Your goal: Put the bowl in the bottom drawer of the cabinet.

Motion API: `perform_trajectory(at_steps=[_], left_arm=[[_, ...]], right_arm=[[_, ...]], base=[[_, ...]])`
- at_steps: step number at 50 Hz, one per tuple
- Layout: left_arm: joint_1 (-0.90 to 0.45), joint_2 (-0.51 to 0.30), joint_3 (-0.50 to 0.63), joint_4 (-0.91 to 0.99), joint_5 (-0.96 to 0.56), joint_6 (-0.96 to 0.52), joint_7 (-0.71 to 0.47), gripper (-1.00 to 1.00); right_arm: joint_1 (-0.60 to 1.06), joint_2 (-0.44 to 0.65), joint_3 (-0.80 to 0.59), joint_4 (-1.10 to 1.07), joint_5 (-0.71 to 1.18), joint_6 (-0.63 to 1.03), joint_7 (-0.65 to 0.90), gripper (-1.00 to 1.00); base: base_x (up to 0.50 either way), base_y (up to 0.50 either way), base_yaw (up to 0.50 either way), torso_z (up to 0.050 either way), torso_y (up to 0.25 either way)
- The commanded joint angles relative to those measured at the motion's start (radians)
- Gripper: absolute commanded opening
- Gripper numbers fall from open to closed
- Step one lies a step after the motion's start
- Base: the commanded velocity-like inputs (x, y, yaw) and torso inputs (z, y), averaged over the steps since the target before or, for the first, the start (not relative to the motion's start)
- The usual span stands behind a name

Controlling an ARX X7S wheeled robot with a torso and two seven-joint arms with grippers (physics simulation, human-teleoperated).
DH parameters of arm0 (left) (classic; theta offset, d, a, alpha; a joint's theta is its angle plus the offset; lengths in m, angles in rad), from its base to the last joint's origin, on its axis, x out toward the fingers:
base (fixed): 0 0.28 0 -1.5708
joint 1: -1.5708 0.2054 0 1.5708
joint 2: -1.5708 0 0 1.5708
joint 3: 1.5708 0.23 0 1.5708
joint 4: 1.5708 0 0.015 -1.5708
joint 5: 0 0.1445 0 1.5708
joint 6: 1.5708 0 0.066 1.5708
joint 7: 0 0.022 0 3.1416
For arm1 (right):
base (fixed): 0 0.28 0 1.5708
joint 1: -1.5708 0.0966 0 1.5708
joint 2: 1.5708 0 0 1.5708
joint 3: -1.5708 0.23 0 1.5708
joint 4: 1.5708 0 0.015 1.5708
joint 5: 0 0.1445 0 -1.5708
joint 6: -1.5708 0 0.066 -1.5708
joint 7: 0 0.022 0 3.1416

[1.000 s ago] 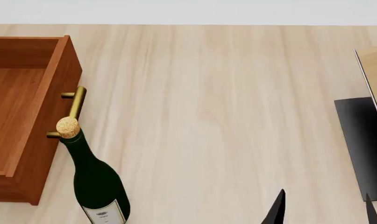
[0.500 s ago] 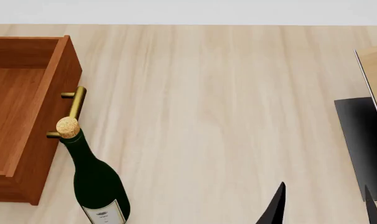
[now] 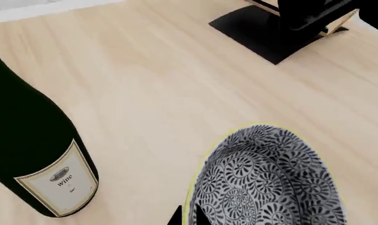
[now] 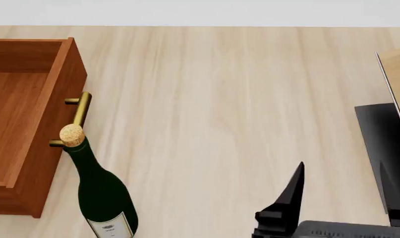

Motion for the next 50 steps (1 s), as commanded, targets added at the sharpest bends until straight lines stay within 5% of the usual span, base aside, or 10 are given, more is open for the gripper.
perform_trajectory(at_steps=[1,12,23,30,34,50], left_arm=[[-0.072,-0.027,-0.014,0.101,-0.043,-0.067,-0.069,-1.00],[-0.221,-0.055,0.028,0.144,-0.141,-0.091,-0.155,-1.00],[-0.859,-0.189,0.767,0.145,-0.189,0.322,-0.389,-1.00],[-1.338,-0.154,1.346,0.145,-0.132,0.652,-0.516,-1.00],[-1.530,-0.113,1.553,0.144,-0.105,0.791,-0.565,-1.00],[-1.790,-0.117,1.649,0.127,-0.165,0.897,-0.539,-1.00]], right_arm=[[0.068,0.006,0.004,0.101,0.019,-0.049,-0.005,1.00],[0.115,0.009,-0.001,0.147,0.022,-0.051,-0.008,1.00],[0.134,0.008,0.001,0.157,0.023,-0.039,-0.003,1.00],[0.130,0.007,0.001,0.145,0.024,-0.028,-0.001,1.00],[0.133,0.007,-0.001,0.147,0.024,-0.028,0.001,1.00],[0.143,0.011,-0.004,0.156,0.028,-0.028,0.000,1.00]], base=[[0.00,0.00,0.00,0.000,0.000],[0.00,0.00,0.00,0.000,0.000],[0.00,0.00,0.00,0.000,0.000],[0.00,0.00,0.00,0.000,0.000],[0.00,0.00,0.00,0.000,0.000],[0.00,0.00,0.00,0.000,0.000]])
